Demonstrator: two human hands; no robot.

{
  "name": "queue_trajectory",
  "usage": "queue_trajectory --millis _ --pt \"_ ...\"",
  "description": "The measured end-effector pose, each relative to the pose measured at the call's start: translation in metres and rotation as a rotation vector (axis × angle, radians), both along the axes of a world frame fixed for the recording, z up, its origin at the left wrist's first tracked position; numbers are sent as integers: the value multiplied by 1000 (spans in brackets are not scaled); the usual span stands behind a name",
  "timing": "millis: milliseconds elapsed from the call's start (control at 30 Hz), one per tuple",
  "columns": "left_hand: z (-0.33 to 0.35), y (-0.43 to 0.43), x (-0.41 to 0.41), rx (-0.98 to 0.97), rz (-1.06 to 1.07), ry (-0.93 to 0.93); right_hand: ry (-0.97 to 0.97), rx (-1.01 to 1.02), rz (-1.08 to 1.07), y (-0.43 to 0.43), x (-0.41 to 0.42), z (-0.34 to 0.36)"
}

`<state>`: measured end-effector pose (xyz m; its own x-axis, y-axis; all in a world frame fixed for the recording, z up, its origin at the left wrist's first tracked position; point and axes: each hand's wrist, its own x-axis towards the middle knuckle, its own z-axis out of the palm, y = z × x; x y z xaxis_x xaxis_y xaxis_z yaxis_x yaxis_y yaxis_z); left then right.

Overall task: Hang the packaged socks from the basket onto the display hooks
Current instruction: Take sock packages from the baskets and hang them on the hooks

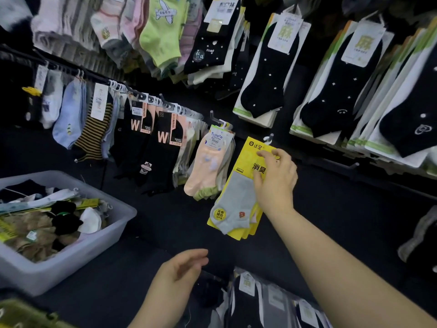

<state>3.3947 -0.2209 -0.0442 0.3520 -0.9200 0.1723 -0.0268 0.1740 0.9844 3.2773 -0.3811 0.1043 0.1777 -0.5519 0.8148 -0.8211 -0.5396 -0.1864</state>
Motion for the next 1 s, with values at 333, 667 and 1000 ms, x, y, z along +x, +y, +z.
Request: queue_trajectory --millis 333,667,1000 --pt "11 5 -3 11 -17 90 288 470 -39 -44 5 26" --pt "21 16 -36 1 -42 50 222 789 255 44 -29 -39" --pt "-21 80 -79 160 -179 -299 53 1250 441 163 -117 -164"
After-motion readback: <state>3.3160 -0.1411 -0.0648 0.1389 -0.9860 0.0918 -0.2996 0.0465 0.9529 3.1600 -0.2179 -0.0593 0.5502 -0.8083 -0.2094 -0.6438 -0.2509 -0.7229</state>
